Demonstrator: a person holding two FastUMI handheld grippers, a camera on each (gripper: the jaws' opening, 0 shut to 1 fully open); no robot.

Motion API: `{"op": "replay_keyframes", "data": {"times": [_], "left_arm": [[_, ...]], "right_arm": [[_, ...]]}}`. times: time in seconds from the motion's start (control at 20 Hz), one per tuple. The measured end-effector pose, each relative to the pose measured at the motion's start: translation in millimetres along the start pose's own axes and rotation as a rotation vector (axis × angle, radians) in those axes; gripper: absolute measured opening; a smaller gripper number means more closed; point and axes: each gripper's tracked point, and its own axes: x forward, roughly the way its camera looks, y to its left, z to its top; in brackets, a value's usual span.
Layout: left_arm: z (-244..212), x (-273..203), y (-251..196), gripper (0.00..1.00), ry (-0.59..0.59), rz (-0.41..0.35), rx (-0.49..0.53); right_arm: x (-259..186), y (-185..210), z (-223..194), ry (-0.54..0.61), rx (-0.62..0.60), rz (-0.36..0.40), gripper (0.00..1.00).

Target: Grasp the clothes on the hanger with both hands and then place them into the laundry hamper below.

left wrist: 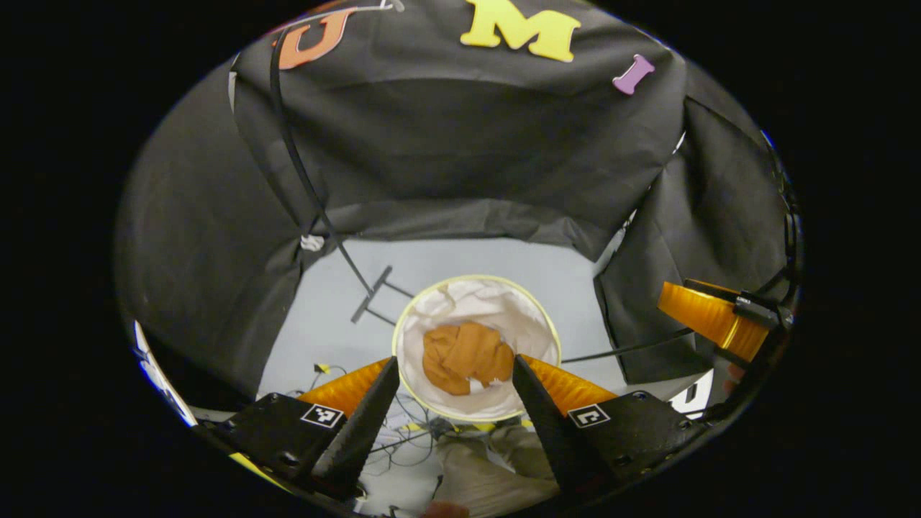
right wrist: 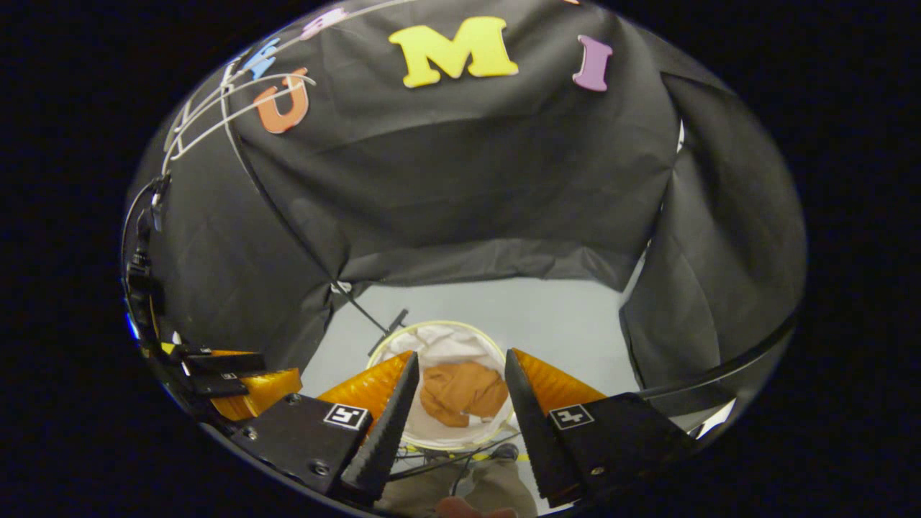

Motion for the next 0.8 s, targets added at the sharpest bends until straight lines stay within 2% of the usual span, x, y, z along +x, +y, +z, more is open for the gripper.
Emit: {"op": "replay_keyframes", "data": {"times": [0.05,0.1,0.2,0.3,0.5,0.55,0.6,0.7,0.8], "left_arm": [[16.7,-7.8,-2.0,0.97,-0.055,0.002,0.007],[32.5,-19.7,-2.2,0.97,-0.114,0.002,0.015],[56.8,-48.1,3.2,0.97,-0.237,0.012,0.032],[82.0,-77.8,13.8,0.97,-0.352,0.031,0.048],[122.4,-130.9,23.6,0.97,-0.628,0.036,0.100],[128.0,-132.0,24.8,1.00,-0.699,0.027,0.113],[130.1,-125.9,22.0,0.99,-0.757,0.014,0.122],[137.4,-122.9,20.2,0.98,-0.853,-0.013,0.144],[146.4,-115.1,21.8,0.97,-0.936,0.001,0.179]], "right_arm": [[-12.5,2.9,14.3,-0.048,-0.012,0.005,0.77],[-25.4,6.4,25.9,-0.100,-0.022,0.010,0.80],[-55.3,14.9,54.2,-0.203,-0.036,0.013,0.77],[-92.2,21.9,76.3,-0.298,-0.048,0.015,0.80],[-158.2,29.4,104.0,-0.513,-0.049,0.016,0.77],[-175.0,26.8,108.6,-0.560,-0.039,0.005,0.78],[-188.7,23.4,111.9,-0.604,-0.030,-0.010,0.84],[-215.4,19.7,117.6,-0.678,-0.022,-0.047,0.85],[-239.0,15.0,120.4,-0.731,-0.023,-0.080,0.87]]}}
